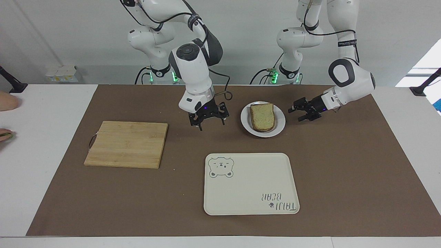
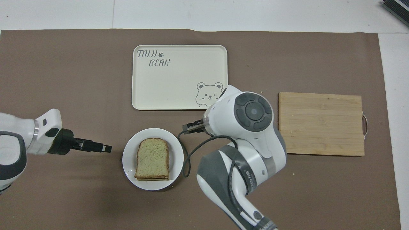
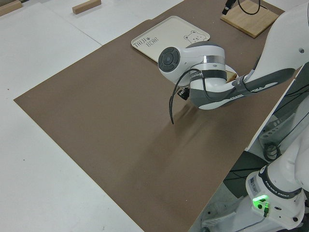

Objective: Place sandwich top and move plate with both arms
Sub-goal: 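Withdraw the right gripper while the left gripper grasps the plate rim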

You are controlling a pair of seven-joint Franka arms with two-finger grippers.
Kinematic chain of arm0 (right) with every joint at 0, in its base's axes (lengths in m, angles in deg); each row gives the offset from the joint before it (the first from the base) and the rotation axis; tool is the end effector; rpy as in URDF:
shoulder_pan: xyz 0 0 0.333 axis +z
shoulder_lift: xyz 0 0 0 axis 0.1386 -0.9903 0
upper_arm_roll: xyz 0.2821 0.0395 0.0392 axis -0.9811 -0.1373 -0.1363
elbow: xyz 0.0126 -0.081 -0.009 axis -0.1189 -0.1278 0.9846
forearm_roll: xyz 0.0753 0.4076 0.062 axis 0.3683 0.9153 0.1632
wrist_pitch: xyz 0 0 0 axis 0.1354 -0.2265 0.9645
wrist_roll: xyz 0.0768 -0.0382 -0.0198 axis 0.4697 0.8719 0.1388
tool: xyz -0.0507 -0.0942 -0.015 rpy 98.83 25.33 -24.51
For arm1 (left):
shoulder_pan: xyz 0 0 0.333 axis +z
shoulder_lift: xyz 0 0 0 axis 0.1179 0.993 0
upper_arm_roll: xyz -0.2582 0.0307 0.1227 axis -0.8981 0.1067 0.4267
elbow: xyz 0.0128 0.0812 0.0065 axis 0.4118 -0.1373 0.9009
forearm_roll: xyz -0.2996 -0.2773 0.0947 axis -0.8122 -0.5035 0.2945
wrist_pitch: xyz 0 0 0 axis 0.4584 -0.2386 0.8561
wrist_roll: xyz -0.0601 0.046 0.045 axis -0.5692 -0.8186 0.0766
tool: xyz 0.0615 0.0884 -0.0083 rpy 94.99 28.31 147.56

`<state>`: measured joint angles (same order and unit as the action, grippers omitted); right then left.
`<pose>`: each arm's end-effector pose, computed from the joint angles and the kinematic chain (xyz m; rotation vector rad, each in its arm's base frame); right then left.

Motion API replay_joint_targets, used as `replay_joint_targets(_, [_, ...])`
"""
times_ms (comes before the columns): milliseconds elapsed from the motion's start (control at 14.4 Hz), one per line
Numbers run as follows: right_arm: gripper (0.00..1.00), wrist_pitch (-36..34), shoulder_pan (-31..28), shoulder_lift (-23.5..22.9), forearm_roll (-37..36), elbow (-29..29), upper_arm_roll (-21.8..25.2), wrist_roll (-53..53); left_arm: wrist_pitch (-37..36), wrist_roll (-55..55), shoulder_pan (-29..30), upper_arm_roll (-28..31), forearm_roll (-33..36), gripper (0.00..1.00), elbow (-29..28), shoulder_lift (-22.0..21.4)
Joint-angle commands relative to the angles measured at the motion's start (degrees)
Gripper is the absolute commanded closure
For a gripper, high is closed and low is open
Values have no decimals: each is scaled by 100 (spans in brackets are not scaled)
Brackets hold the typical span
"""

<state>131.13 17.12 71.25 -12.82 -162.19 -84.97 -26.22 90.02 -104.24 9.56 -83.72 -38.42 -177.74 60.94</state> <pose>0.5833 0.2908 0.4207 -3.0064 -0.2944 -0.2464 0.4609 -0.0088 0.2593 2.4086 -0.2638 -0.0633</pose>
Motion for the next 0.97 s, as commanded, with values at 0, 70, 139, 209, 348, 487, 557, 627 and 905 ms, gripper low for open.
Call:
replay_joint_targets(0, [0,-73,-178,283,-483,-47,-65,36,319,-175,3,-54,-171,37,-295,-130])
replay_joint_targets(70, [0,-90,-266,327,-483,-47,-74,27,442,-175,-102,-63,-179,39,-348,-130])
replay_joint_targets(139, [0,-160,-302,388,-483,-38,-65,27,565,-175,-233,-63,-188,39,-401,-130])
replay_joint_targets(209, [0,-239,-363,476,-466,-29,-65,36,645,-175,-278,-63,-188,42,-454,-130])
replay_joint_targets(348, [0,-563,-609,704,-396,58,-83,45,654,-175,-375,-63,-188,42,-498,-121])
replay_joint_targets(487, [0,-889,-662,933,-387,67,-65,45,733,-175,-419,-63,-188,42,-594,-130])
replay_joint_targets(557, [0,-1055,-741,1038,-387,76,-56,45,838,-175,-524,-63,-197,44,-629,-104])
replay_joint_targets(627, [0,-1196,-811,1143,-387,76,-56,45,935,-183,-560,-63,-275,49,-647,-25])
replay_joint_targets(905, [0,-1575,-1189,1487,-387,76,49,45,1190,-183,-832,-63,-522,59,-709,37])
